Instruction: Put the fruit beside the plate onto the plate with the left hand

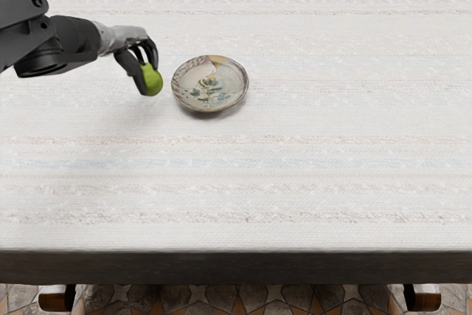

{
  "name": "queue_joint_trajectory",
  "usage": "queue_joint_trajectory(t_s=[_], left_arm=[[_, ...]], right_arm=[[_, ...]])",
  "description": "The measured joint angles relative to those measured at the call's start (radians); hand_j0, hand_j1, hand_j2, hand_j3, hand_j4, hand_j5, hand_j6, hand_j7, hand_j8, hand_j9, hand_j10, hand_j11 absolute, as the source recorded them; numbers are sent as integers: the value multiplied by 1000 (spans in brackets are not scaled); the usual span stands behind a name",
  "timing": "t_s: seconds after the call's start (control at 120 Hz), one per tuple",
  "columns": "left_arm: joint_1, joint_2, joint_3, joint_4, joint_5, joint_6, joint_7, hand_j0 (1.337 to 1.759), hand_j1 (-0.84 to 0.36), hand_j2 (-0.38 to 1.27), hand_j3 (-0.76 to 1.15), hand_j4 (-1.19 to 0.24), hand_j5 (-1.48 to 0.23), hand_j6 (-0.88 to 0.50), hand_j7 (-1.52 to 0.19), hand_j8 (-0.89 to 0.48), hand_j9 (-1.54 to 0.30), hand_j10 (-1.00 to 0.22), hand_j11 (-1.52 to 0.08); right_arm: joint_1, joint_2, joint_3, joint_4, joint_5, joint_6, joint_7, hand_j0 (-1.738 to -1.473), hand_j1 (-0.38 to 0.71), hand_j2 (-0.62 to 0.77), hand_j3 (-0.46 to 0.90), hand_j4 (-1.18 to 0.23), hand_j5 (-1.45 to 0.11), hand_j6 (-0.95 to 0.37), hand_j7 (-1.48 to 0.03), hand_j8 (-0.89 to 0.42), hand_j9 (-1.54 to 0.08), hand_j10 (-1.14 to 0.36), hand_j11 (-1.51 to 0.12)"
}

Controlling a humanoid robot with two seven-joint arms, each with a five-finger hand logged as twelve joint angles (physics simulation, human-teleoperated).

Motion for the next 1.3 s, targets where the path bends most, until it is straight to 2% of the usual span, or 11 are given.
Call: queue_joint_trajectory(t_s=[0.167,0.217,0.225,0.233,0.333,0.442,0.575,0.725,0.833,1.058,1.3], left_arm=[[-5,-30,-54,-2,-22,-5,1,1654,-562,989,0,-802,-1219,-332,-1174,-364,-1130,-850,-1131],[-5,-46,-68,-3,-29,-1,0,1654,-573,1001,0,-821,-1186,-418,-1171,-410,-1132,-851,-1132],[-5,-48,-70,-3,-30,-2,0,1653,-577,1027,0,-818,-1194,-372,-1173,-425,-1133,-850,-1134],[-5,-52,-72,-3,-31,0,1,1653,-575,1021,0,-828,-1174,-450,-1173,-436,-1134,-850,-1134],[-5,-81,-92,1,-35,2,1,1649,-598,1140,0,-826,-1182,-443,-1175,-505,-1141,-848,-1141],[0,-93,-109,6,-40,9,0,1651,-561,944,0,-786,-1120,-437,-1102,-544,-1080,-806,-1081],[0,-102,-122,9,-62,49,-1,1654,-222,506,0,-490,-689,-309,-679,-365,-668,-501,-668],[-1,-96,-132,11,-107,63,-3,1656,59,246,0,-250,-348,-163,-344,-190,-338,-255,-338],[1,-59,-145,5,-222,34,-7,1657,167,147,0,-157,-218,-107,-215,-122,-212,-160,-212],[38,117,-187,-1,-573,-289,-8,1658,271,52,0,-68,-92,-52,-91,-57,-90,-69,-90],[98,212,-192,-2,-668,-342,-7,1658,308,19,0,-36,-47,-31,-46,-32,-46,-36,-46]], right_arm=[[0,0,0,0,0,0,0,-1658,-349,0,0,-1,0,-1,0,-1,0,0,0],[0,0,0,0,0,0,0,-1658,-349,0,0,-1,0,-1,0,-1,0,0,0],[0,0,0,0,0,0,0,-1658,-349,0,0,-1,0,-1,0,-1,0,0,0],[0,0,0,0,0,0,0,-1658,-349,0,0,-1,0,-1,0,-1,0,0,0],[0,0,0,0,0,0,0,-1658,-349,0,0,-1,0,-1,0,-1,0,0,0],[0,0,0,0,0,0,0,-1658,-349,0,0,-1,0,-1,0,-1,0,0,0],[0,0,0,0,0,0,0,-1658,-349,0,0,-1,0,-1,0,-1,0,0,0],[0,0,0,0,0,0,0,-1658,-349,0,0,-1,0,-1,0,-1,0,-1,0],[0,0,0,0,0,0,0,-1658,-349,0,0,-1,0,-1,0,-1,0,-1,0],[0,0,0,0,0,0,0,-1658,-349,0,0,-1,0,-1,0,-1,0,-1,0],[0,0,0,0,0,0,0,-1658,-349,0,0,-1,0,-1,0,-1,0,-1,0]])
